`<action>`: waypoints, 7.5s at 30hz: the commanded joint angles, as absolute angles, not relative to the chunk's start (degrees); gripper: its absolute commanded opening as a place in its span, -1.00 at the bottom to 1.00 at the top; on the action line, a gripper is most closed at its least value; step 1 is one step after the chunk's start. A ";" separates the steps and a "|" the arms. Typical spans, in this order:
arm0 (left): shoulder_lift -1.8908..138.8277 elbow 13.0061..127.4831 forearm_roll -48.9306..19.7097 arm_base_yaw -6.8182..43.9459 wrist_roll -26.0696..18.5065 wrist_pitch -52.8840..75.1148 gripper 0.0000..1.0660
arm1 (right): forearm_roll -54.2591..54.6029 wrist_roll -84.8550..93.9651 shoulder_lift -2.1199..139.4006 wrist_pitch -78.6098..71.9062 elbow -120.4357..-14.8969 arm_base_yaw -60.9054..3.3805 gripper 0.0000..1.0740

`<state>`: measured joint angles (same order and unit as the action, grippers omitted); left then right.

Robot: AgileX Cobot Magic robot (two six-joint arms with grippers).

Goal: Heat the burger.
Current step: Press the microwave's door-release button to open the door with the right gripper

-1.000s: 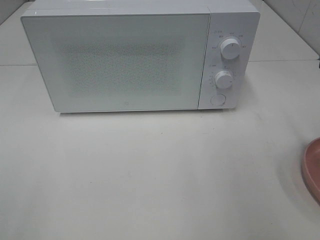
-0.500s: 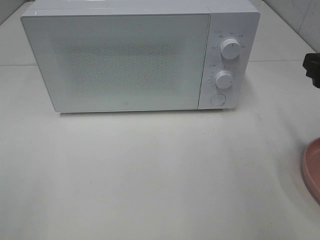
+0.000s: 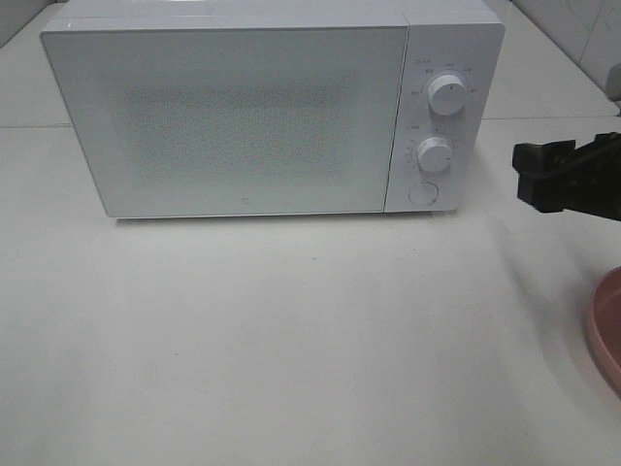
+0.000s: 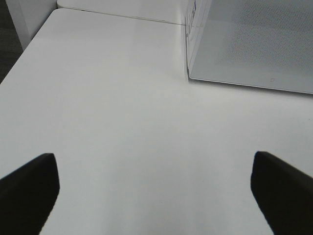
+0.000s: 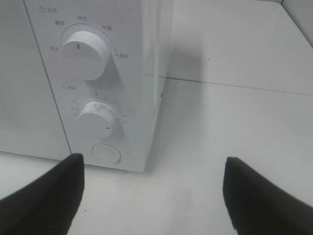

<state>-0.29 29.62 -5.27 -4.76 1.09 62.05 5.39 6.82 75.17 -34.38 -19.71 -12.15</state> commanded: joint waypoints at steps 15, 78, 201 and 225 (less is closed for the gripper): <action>-1.66 29.62 -5.56 -4.70 1.26 61.19 0.92 | 32.89 19.14 86.69 -57.01 -19.77 -32.43 0.41; -1.26 29.62 -5.56 -4.70 1.26 61.19 0.92 | 37.07 -72.19 95.63 -60.33 -19.82 -39.65 -1.00; -1.26 29.62 -5.56 -4.70 1.26 61.19 0.92 | 18.05 -81.99 123.42 -74.20 -49.56 -21.37 -1.00; -1.26 29.62 -5.56 -4.70 1.26 61.19 0.92 | 12.43 -84.68 120.26 -65.89 -41.94 -20.86 -1.00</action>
<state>-0.29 29.62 -5.27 -4.76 1.09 62.05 12.32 -84.57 122.15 -59.82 -41.20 -21.60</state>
